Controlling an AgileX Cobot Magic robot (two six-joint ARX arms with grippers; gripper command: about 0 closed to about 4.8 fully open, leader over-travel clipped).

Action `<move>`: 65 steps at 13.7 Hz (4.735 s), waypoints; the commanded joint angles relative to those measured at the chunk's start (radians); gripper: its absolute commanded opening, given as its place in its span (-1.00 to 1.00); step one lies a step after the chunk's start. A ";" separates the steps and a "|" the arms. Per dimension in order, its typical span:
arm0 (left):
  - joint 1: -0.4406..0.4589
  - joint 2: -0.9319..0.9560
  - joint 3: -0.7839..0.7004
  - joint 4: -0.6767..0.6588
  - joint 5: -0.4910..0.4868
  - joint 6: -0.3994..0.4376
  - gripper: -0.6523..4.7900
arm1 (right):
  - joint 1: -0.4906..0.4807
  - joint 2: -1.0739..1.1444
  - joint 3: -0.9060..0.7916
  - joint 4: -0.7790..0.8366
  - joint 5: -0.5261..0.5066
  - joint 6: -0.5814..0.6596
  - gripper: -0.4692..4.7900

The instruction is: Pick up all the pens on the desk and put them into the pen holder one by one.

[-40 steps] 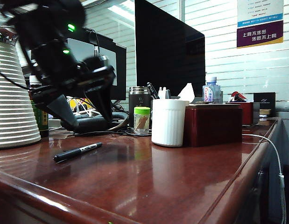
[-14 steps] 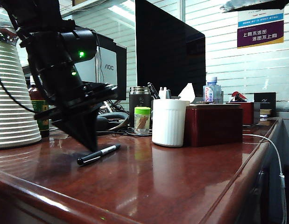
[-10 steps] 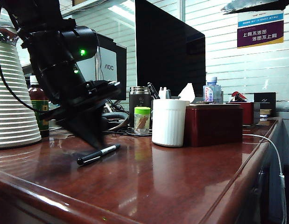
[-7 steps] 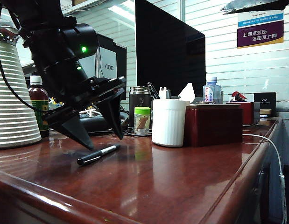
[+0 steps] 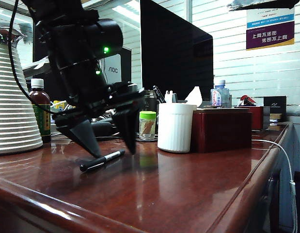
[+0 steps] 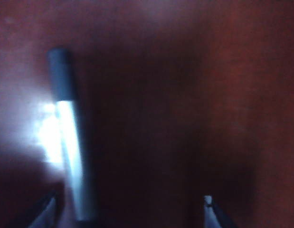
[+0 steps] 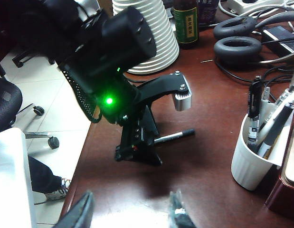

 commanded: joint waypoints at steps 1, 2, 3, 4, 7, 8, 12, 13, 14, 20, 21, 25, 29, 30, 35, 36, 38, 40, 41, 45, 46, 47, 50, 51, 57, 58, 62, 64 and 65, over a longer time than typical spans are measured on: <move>-0.002 -0.003 0.003 -0.012 -0.103 0.007 0.69 | 0.001 -0.002 0.004 0.012 -0.009 -0.003 -0.05; -0.002 -0.002 0.003 -0.012 -0.102 0.007 0.68 | 0.001 -0.002 0.004 0.013 -0.008 -0.003 -0.05; -0.002 0.005 0.003 -0.012 -0.101 0.006 0.67 | 0.001 -0.002 0.004 0.013 -0.008 -0.003 -0.05; -0.003 0.019 0.003 -0.016 -0.094 0.005 0.62 | 0.001 -0.002 0.004 0.013 -0.008 -0.003 -0.05; -0.003 0.067 0.003 -0.034 -0.060 0.000 0.44 | 0.001 -0.002 0.004 0.013 -0.006 -0.003 -0.05; -0.003 0.071 0.003 -0.035 -0.059 -0.001 0.18 | 0.001 -0.002 0.004 0.013 -0.005 -0.003 -0.05; -0.003 0.070 0.004 -0.030 -0.030 0.000 -0.78 | 0.001 -0.002 0.004 0.014 0.013 -0.003 -0.05; -0.003 0.070 0.004 -0.029 -0.029 0.003 -0.78 | 0.001 -0.002 0.004 0.015 0.014 -0.003 -0.05; -0.003 0.069 0.006 -0.028 -0.026 0.006 -0.78 | 0.001 -0.002 0.004 0.018 0.019 -0.003 -0.05; -0.003 -0.014 0.163 0.063 0.107 0.007 -0.78 | 0.001 -0.002 0.004 0.018 0.047 -0.012 -0.05; -0.003 -0.029 0.187 0.126 0.149 0.007 -0.78 | 0.001 -0.002 0.004 0.017 0.047 -0.027 -0.05; -0.003 -0.047 0.196 0.504 0.281 0.020 -0.78 | 0.000 -0.002 0.004 0.028 0.075 -0.050 -0.05; -0.002 -0.029 0.195 0.708 0.288 0.094 -0.78 | 0.000 -0.002 0.004 0.069 0.115 -0.060 -0.05; -0.002 -0.008 0.195 0.750 0.301 0.094 -0.78 | 0.000 -0.002 0.004 0.084 0.116 -0.060 -0.05; -0.001 0.130 0.194 0.986 0.348 0.082 -0.78 | -0.026 -0.002 0.004 0.097 0.126 -0.064 -0.05; -0.001 0.147 0.194 1.015 0.348 0.082 -0.78 | -0.036 -0.002 0.004 0.096 0.122 -0.069 -0.05; -0.001 0.171 0.194 1.036 0.346 0.082 -0.78 | -0.068 -0.002 0.004 0.092 0.116 -0.079 -0.05; -0.001 0.175 0.179 1.038 0.311 0.078 -0.78 | -0.076 -0.002 0.004 0.092 0.115 -0.083 -0.05; -0.001 0.176 0.167 1.054 0.287 0.079 -0.78 | -0.076 -0.002 0.004 0.092 0.114 -0.086 -0.05; 0.002 0.179 0.130 1.070 0.278 0.079 -0.78 | -0.076 -0.002 0.004 0.093 0.115 -0.095 -0.05; 0.000 0.184 0.124 1.061 0.280 0.079 -0.78 | -0.076 -0.002 0.004 0.093 0.115 -0.101 -0.05; -0.003 0.196 0.120 1.052 0.277 0.080 -0.78 | -0.076 -0.002 0.004 0.093 0.116 -0.101 -0.05; -0.011 0.208 0.087 1.059 0.278 0.083 -0.78 | -0.076 -0.002 0.004 0.093 0.119 -0.101 -0.05; -0.013 0.208 0.086 1.067 0.279 0.083 -0.78 | -0.076 -0.002 0.004 0.093 0.119 -0.104 -0.05; -0.013 0.208 0.086 1.084 0.280 0.083 -0.78 | -0.076 -0.002 0.004 0.092 0.119 -0.105 -0.05; -0.013 0.208 0.086 1.083 0.280 0.083 -0.69 | -0.076 -0.002 0.004 0.092 0.119 -0.105 -0.05; -0.013 0.208 0.086 1.080 0.280 0.083 -0.18 | -0.076 -0.002 0.004 0.092 0.118 -0.104 -0.05; -0.013 0.207 0.087 1.081 0.280 0.083 0.13 | -0.076 -0.002 0.004 0.092 0.119 -0.104 -0.05; -0.013 0.204 0.087 1.086 0.290 0.082 0.13 | -0.076 -0.002 0.004 0.092 0.119 -0.104 -0.05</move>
